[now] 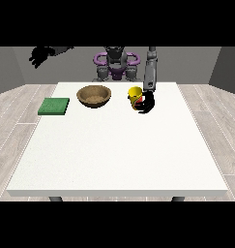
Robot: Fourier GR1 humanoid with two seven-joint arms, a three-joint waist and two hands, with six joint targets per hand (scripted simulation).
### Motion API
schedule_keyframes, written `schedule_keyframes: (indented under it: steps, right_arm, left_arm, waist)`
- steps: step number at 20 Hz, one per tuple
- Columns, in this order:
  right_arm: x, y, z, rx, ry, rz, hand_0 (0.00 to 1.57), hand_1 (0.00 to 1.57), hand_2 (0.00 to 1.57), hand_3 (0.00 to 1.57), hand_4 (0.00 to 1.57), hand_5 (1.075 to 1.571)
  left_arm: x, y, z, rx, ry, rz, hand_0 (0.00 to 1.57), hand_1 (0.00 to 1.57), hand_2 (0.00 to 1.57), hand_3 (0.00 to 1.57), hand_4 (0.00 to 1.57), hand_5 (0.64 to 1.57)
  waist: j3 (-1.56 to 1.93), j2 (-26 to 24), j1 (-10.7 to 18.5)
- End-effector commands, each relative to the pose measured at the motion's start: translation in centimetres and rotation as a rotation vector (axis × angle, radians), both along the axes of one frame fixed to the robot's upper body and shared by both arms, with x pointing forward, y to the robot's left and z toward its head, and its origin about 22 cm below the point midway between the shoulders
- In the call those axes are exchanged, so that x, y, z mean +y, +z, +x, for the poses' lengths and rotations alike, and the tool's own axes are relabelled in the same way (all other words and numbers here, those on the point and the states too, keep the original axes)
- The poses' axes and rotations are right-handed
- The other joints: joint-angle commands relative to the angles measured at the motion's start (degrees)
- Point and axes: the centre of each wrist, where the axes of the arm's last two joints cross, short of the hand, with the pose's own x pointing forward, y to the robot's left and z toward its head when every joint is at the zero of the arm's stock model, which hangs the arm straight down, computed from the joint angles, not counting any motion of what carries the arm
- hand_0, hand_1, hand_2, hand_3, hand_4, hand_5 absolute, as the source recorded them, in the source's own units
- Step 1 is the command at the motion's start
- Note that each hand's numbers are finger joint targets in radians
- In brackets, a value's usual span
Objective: Pick the cup and pour the ball into the bowl, then pick the bowl and place it on the pad
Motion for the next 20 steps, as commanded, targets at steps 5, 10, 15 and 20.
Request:
schedule_keyframes:
  steps: [5, 10, 15, 20]
  right_arm:
    - [-3.1, -3.1, 0.5, 0.164, -0.059, 0.016, 0.00, 0.00, 0.00, 0.31, 0.63, 1.563]
    - [-1.8, -4.3, 0.9, 0.210, -0.019, 0.021, 0.00, 0.00, 0.00, 0.17, 0.64, 1.562]
    - [-5.9, -7.3, -0.2, 0.316, -0.096, 0.058, 0.00, 0.00, 0.00, 0.10, 0.68, 1.559]
    - [-5.9, -8.8, -1.0, 0.361, -0.069, 0.056, 0.00, 0.00, 0.00, 0.00, 0.68, 1.559]
  left_arm:
    - [-5.8, 1.9, 1.8, 0.094, -0.007, 0.323, 1.29, 1.29, 1.57, 1.57, 1.41, 1.467]
    - [-5.1, 2.0, 2.6, 0.107, 0.058, 0.752, 1.36, 1.36, 1.57, 1.57, 1.45, 1.533]
    - [-13.6, 1.8, 2.3, 0.179, -0.021, 0.883, 1.37, 1.37, 1.57, 1.57, 1.45, 1.531]
    - [-14.7, 4.4, 4.4, 0.240, 0.011, 1.081, 1.36, 1.36, 1.57, 1.57, 1.44, 1.545]
  waist:
    - [-0.07, -10.0, 2.8]
    - [0.21, -12.0, 1.0]
    - [0.00, -17.1, 5.7]
    - [-0.14, -19.0, 4.4]
